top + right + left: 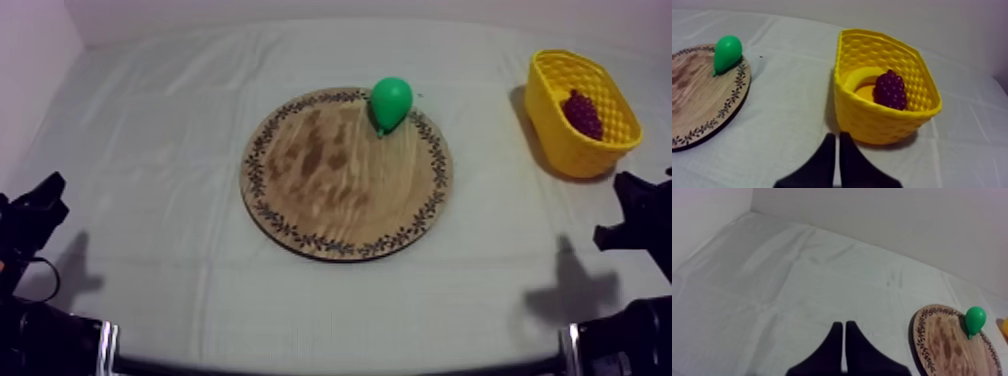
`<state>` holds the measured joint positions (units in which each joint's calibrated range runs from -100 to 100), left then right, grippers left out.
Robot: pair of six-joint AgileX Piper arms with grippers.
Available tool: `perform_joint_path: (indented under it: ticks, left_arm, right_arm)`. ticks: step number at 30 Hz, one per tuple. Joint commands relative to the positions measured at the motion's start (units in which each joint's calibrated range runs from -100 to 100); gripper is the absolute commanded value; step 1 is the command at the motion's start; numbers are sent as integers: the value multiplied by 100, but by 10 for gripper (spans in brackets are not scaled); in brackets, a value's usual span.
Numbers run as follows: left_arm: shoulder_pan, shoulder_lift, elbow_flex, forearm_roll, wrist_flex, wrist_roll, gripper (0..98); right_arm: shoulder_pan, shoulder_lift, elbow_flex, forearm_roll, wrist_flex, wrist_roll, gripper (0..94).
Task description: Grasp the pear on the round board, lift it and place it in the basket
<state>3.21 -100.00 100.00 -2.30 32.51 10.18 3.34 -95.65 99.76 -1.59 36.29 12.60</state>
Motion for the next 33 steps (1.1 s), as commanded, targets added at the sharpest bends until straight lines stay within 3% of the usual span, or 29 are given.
perform_joint_path:
  ticks: [1, 10, 15, 22, 29, 33]
  left_arm:
    - [2, 0, 0, -2, -1, 1, 1]
    - [2, 0, 0, -2, -1, 1, 1]
    - [2, 0, 0, -2, -1, 1, 1]
    - [2, 0, 0, -2, -1, 1, 1]
    - [2, 0, 0, -2, -1, 1, 1]
    - [2, 0, 0, -2, -1, 1, 1]
  right_arm:
    - [-15, -2, 1, 0, 0, -45, 5]
    - [-156, 0, -47, 5, -36, -7, 5]
    - [-415, 180, -649, 136, 390, 12, 5]
    - [-1035, 1538, -2382, 389, 1030, -157, 6]
    - [-1616, 3457, -4270, 668, 1519, -550, 6]
    - [-2015, 4612, -5621, 894, 2188, -914, 6]
